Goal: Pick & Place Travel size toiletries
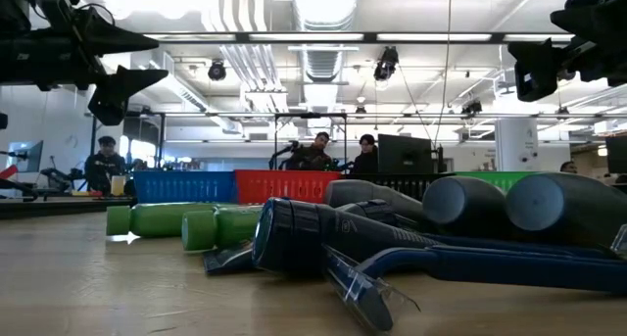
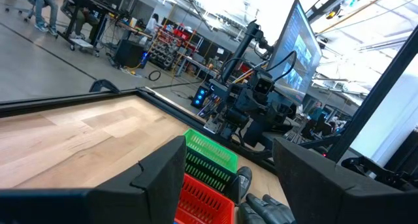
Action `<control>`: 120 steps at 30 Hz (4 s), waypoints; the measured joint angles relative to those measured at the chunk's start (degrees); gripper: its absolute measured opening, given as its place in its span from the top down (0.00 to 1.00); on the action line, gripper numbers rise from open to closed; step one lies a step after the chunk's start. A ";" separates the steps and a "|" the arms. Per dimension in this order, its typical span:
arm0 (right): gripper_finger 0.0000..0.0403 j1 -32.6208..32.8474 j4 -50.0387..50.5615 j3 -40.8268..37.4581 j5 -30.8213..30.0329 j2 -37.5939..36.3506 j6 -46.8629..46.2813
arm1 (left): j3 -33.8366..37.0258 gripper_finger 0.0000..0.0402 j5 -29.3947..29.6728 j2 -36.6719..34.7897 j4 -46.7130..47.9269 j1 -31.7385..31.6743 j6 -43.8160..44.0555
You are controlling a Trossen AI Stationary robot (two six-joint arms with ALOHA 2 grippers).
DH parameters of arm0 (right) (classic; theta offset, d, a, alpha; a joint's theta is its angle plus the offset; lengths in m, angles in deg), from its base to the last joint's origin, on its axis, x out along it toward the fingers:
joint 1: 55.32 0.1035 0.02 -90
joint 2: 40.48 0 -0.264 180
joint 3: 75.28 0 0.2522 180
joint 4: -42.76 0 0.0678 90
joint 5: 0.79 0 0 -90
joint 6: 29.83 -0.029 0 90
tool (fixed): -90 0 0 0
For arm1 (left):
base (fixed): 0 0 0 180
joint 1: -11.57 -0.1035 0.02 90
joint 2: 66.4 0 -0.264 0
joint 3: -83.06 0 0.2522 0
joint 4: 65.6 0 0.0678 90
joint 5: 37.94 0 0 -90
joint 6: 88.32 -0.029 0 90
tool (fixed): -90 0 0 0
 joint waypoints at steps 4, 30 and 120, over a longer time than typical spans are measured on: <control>0.33 0.00 -0.02 0.00 0.00 0.00 0.00 | 0.00 0.42 -0.01 -0.02 -0.02 0.00 0.00; 0.14 0.02 0.00 0.00 0.01 0.00 0.00 | 0.00 0.42 -0.01 -0.01 0.00 0.00 0.00; 0.43 12.91 48.60 40.66 7.59 55.13 -43.69 | 0.00 0.42 0.00 -0.02 0.15 -0.02 0.00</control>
